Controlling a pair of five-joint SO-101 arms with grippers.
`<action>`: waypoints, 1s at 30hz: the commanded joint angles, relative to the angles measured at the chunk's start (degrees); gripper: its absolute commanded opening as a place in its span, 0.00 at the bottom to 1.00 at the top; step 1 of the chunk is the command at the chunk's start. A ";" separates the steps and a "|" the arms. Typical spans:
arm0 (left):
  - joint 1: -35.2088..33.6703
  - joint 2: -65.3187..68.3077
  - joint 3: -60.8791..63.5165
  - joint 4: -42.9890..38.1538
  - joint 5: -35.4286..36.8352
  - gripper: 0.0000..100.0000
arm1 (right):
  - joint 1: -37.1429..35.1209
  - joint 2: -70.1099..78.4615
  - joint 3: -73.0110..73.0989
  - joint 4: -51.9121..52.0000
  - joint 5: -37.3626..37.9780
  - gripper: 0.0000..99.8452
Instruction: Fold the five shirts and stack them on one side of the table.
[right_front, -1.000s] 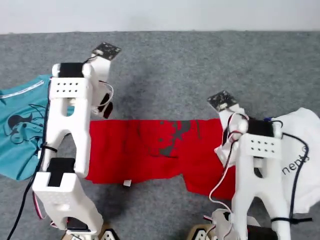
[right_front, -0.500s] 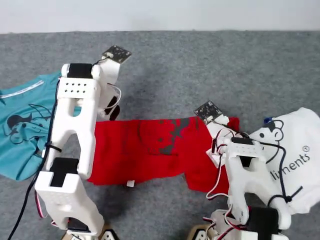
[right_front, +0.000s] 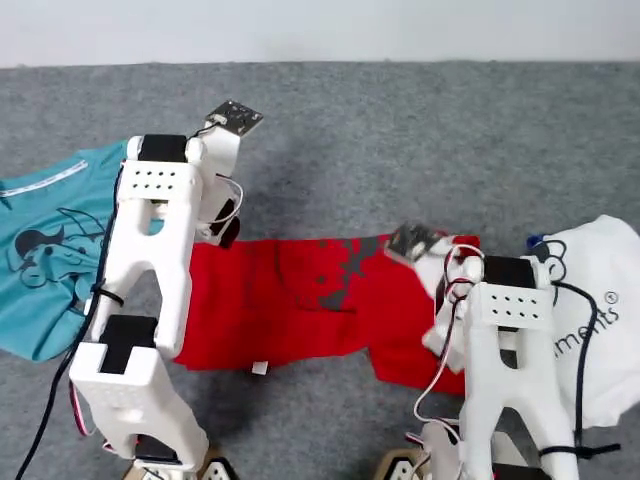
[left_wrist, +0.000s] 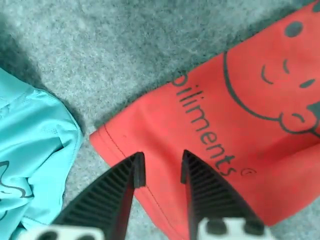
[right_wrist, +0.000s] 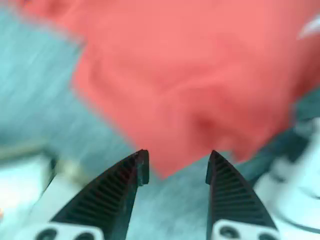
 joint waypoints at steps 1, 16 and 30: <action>0.18 -0.26 -0.13 -0.44 0.18 0.13 | 1.01 -0.84 -0.09 8.48 10.11 0.19; 0.18 -0.26 2.86 -0.18 -2.46 0.13 | 1.98 -0.31 15.65 -7.96 30.33 0.19; 0.26 -0.26 2.95 -0.35 -2.81 0.13 | 4.00 -0.40 23.12 -24.66 30.07 0.01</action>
